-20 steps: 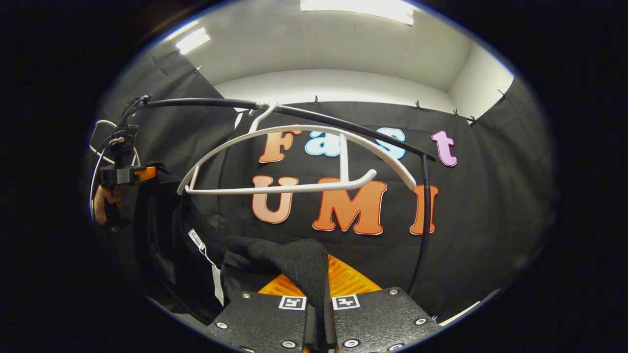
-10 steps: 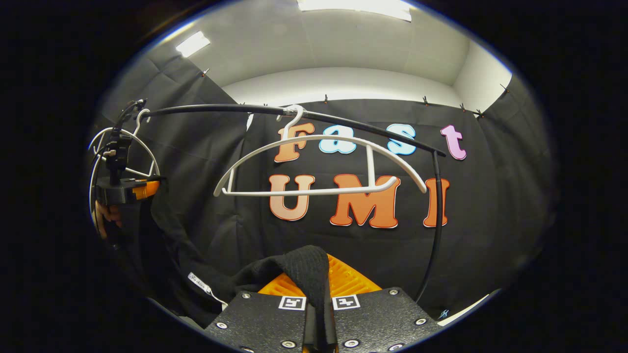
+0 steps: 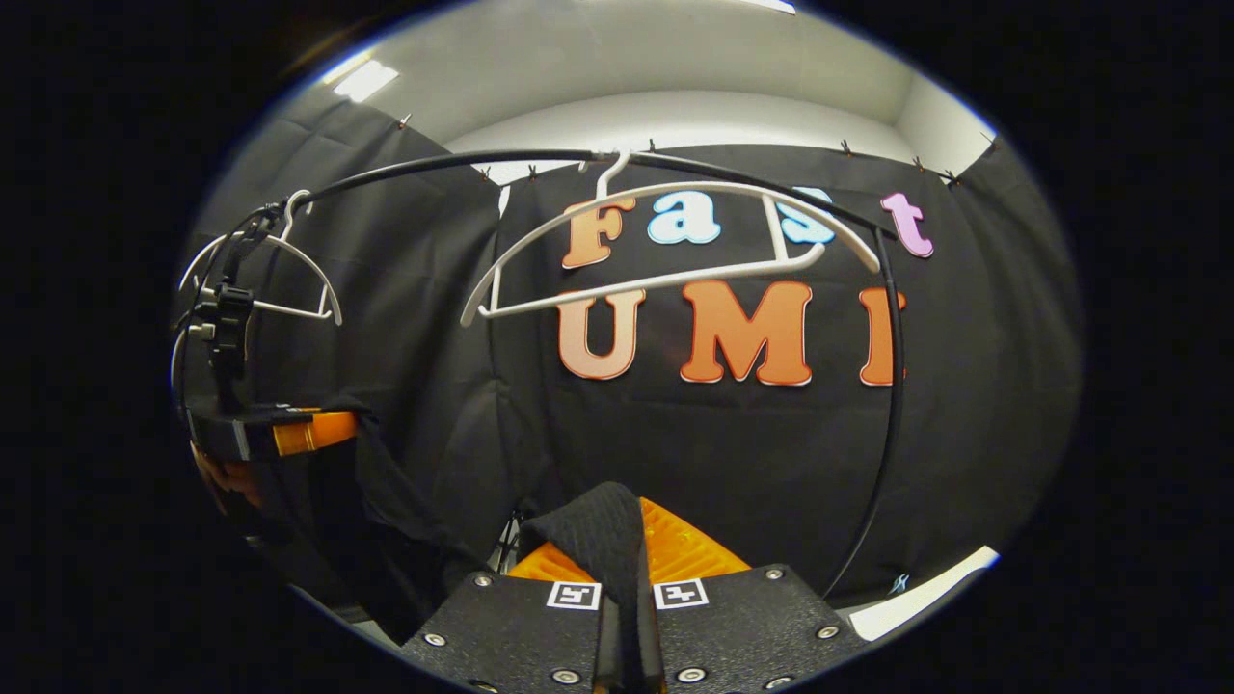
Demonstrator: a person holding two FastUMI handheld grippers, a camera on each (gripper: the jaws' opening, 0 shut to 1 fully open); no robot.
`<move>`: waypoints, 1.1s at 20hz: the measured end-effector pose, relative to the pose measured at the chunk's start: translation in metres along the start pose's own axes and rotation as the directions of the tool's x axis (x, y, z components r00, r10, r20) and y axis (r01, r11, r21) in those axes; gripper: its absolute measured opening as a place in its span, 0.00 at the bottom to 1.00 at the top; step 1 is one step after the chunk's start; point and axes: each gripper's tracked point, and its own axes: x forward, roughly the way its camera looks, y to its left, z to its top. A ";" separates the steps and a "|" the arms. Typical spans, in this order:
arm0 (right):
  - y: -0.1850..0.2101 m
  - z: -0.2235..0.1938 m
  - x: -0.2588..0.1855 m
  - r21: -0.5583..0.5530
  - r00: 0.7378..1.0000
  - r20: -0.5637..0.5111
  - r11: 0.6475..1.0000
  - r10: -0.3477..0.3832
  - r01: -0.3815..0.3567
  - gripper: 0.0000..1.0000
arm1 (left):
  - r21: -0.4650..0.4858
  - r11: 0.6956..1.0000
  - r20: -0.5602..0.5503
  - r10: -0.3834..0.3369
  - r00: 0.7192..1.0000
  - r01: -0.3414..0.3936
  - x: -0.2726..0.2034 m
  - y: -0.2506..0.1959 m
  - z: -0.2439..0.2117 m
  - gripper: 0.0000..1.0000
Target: Grasp the clothes on the hanger with both hands and then place them into the laundry hamper below.
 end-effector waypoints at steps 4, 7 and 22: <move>0.004 -0.041 -0.002 0.046 0.995 -0.095 0.999 0.012 -0.008 0.06 | -0.017 0.996 -0.109 -0.090 0.990 0.089 -0.006 -0.038 -0.052 0.12; 0.012 -0.095 -0.006 0.074 0.975 -0.219 0.997 0.041 -0.025 0.06 | -0.053 0.988 -0.236 -0.152 0.960 0.143 -0.009 -0.068 -0.113 0.12; 0.025 -0.295 -0.031 0.161 0.727 -0.681 0.986 0.082 0.039 0.10 | -0.111 0.968 -0.724 -0.235 0.648 0.226 -0.053 -0.124 -0.318 0.13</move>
